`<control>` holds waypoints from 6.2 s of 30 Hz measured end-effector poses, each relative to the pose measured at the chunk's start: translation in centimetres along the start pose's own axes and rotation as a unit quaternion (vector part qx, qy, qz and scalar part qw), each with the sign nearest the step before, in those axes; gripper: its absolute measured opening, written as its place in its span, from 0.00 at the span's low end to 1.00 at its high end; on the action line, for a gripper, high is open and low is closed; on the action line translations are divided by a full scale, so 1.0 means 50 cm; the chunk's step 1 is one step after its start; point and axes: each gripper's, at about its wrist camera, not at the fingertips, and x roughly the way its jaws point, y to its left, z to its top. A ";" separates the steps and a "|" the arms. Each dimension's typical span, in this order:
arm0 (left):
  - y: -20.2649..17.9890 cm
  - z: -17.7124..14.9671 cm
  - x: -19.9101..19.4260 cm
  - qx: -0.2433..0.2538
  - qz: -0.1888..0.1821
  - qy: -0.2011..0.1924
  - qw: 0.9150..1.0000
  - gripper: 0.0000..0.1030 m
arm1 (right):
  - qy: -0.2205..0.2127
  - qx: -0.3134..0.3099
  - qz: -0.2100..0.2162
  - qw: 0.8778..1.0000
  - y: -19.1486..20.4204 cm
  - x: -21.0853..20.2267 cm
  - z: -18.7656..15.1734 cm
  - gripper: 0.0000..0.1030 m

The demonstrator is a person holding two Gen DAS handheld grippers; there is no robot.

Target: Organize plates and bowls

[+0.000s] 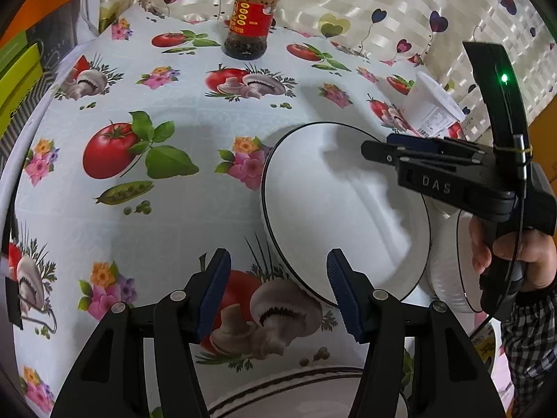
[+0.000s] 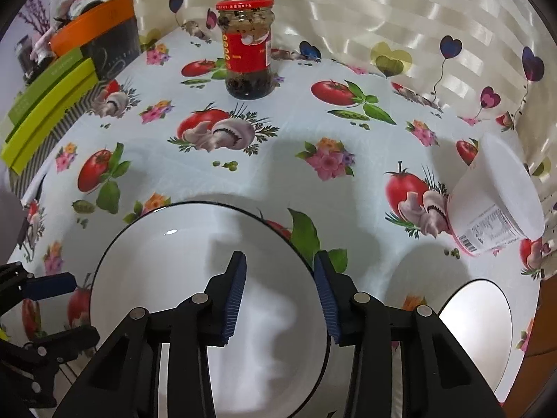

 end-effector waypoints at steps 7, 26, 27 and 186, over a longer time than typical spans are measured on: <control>0.001 0.000 0.010 0.001 0.004 0.007 1.000 0.57 | 0.015 0.006 -0.003 1.000 -0.010 0.022 -0.001 0.38; 0.080 -0.008 0.006 -0.031 0.033 0.009 0.999 0.57 | 0.013 0.039 0.081 0.996 0.080 0.029 0.026 0.22; 0.088 -0.009 0.004 -0.035 0.035 0.009 0.999 0.57 | 0.011 0.040 0.085 0.996 0.081 0.030 0.029 0.22; 0.073 -0.194 -0.211 -0.032 0.026 -0.088 0.995 0.15 | -0.005 0.214 0.178 0.961 0.140 -0.256 -0.296 0.14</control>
